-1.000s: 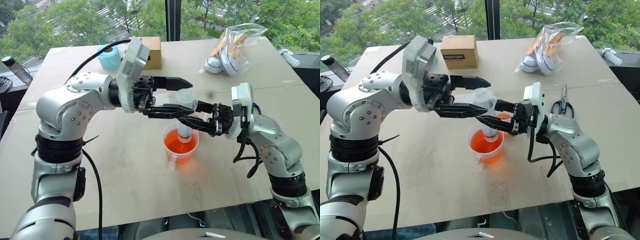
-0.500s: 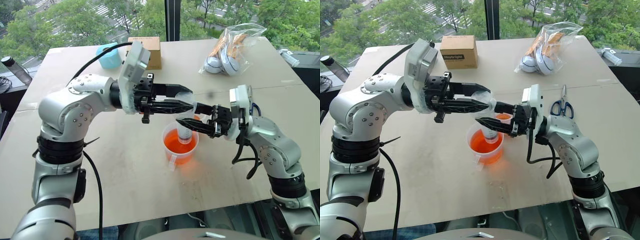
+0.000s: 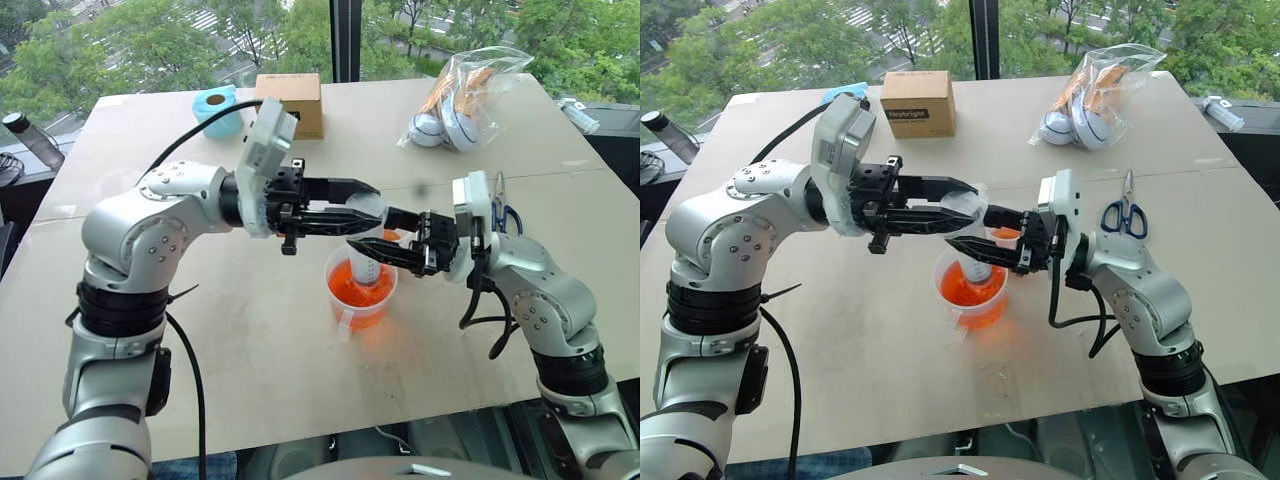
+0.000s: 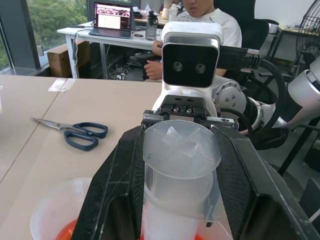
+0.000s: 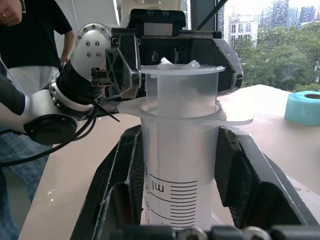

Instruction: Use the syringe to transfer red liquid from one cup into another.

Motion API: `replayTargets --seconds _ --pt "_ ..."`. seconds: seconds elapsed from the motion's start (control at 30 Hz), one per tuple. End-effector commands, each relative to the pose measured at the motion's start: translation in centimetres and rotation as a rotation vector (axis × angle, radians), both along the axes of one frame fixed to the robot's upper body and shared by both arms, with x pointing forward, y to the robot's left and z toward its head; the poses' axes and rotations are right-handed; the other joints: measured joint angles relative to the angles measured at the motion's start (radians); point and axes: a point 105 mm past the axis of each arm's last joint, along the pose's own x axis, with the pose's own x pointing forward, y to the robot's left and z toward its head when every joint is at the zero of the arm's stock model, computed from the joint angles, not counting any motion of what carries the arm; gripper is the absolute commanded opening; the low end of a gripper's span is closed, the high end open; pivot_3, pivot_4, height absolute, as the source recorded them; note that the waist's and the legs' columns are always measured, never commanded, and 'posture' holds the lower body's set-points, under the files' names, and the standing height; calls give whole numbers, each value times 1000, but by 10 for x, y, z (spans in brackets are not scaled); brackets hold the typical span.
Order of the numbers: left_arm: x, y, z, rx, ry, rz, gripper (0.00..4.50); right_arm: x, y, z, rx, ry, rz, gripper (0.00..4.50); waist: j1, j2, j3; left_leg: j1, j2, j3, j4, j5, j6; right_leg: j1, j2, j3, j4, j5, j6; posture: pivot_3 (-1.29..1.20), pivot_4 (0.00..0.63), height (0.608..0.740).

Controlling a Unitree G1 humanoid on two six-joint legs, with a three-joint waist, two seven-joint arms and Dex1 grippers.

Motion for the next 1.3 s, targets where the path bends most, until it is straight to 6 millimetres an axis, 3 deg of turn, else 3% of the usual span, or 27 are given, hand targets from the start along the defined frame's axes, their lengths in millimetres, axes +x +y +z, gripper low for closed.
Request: replayTargets --seconds 0.03,0.3,0.5,0.9,1.3 --pt "-9 -7 -11 46 25 -52 1408 0 -4 28 78 -94 -21 1548 0 0 0 0 0 0 0 0 0 0 0 0 0 0 0 0 150 740" --pt "-9 -6 -14 47 27 -51 1408 1 -4 33 92 -98 -26 1548 0 0 0 0 0 0 0 0 0 0 0 0 0 0 0 0 150 740" --pt "-5 -8 -7 25 4 -36 1408 -2 -1 22 47 -88 -19 1548 0 0 0 0 0 0 0 0 0 0 0 0 0 0 0 0 150 740" --pt "-6 -16 28 -25 -112 -48 1408 0 -1 7 -11 -103 -31 1548 0 0 0 0 0 0 0 0 0 0 0 0 0 0 0 0 150 740" --pt "-7 -18 42 -29 -164 -46 1408 -4 3 -13 -33 -72 -18 1548 1 0 0 0 0 0 0 0 0 0 0 0 0 0 0 0 150 740"
